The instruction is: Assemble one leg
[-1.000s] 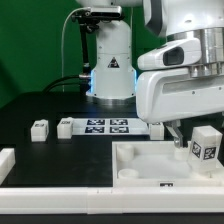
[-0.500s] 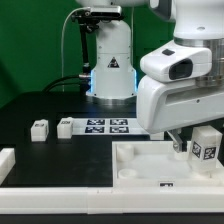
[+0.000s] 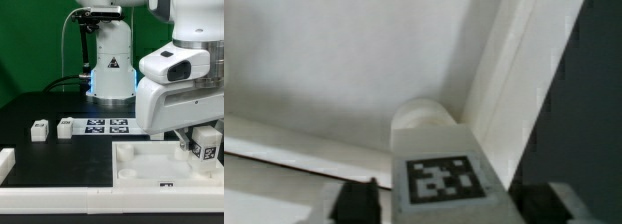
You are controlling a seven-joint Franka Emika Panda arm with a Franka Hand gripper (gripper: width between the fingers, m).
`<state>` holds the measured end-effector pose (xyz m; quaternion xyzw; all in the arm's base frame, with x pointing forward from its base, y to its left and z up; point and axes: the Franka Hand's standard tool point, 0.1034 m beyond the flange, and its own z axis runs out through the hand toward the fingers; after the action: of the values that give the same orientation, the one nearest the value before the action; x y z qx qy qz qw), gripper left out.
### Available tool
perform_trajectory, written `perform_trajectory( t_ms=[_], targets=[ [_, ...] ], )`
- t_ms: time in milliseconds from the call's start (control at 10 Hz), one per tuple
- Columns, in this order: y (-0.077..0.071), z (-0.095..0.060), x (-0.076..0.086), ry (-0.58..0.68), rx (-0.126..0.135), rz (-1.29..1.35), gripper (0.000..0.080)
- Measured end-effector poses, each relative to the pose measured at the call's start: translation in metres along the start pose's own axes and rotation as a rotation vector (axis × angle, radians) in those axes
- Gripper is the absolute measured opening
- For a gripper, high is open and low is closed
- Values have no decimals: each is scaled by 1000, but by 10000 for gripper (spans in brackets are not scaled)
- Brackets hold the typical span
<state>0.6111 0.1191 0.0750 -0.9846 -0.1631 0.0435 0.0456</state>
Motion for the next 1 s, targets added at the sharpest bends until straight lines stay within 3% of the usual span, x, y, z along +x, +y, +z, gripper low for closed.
perform_trajectory(
  t_ms=[100,400,1000],
  targets=[
    [0,0,0,0,0,0,291],
    [0,0,0,0,1,56,291],
    [-1,-1,1,75,28,799,291]
  ],
)
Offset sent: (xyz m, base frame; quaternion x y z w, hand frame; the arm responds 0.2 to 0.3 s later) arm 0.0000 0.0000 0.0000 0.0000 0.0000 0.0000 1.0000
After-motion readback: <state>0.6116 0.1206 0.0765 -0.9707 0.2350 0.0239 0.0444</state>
